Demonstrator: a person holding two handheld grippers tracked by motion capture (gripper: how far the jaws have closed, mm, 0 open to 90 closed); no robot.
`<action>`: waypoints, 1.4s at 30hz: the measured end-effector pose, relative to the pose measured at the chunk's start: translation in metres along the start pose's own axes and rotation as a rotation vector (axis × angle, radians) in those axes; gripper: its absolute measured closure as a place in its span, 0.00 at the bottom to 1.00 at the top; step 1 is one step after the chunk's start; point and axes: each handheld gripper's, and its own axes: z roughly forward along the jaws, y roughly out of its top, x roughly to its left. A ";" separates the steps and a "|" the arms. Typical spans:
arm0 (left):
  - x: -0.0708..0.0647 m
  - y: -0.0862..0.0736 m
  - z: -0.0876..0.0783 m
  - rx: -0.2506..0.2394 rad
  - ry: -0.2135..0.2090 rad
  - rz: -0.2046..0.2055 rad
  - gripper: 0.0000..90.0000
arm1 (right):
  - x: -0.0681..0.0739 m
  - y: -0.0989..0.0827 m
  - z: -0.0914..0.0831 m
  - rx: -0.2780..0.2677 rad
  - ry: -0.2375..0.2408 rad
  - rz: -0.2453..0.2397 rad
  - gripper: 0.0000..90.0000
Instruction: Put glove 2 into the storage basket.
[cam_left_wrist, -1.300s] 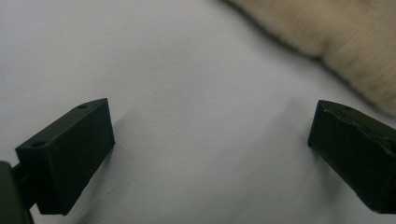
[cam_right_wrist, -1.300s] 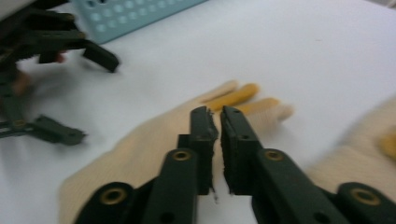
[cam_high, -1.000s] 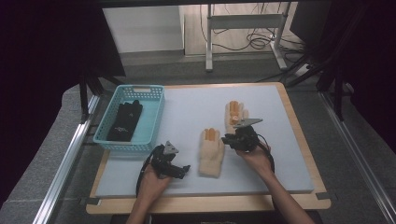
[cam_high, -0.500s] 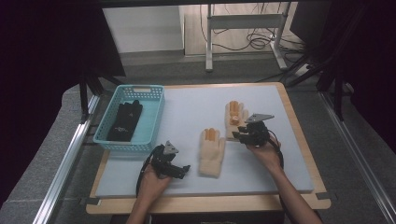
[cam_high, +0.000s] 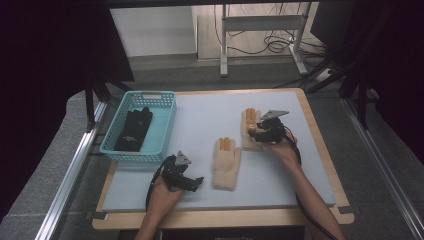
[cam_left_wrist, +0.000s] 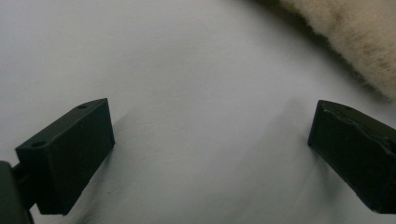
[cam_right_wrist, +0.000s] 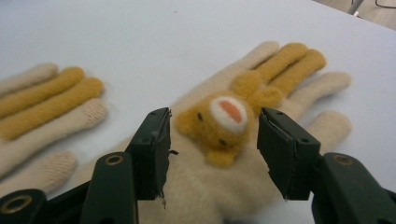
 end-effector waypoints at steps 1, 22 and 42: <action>0.000 0.000 0.000 0.000 0.000 0.000 0.01 | -0.002 0.001 0.006 0.015 -0.001 -0.034 0.48; 0.000 0.000 0.000 0.000 0.000 0.000 0.01 | -0.014 0.000 0.002 0.016 0.059 0.047 0.71; 0.000 0.000 0.000 0.001 0.001 0.004 0.01 | 0.038 0.015 -0.072 -0.080 0.194 0.006 0.71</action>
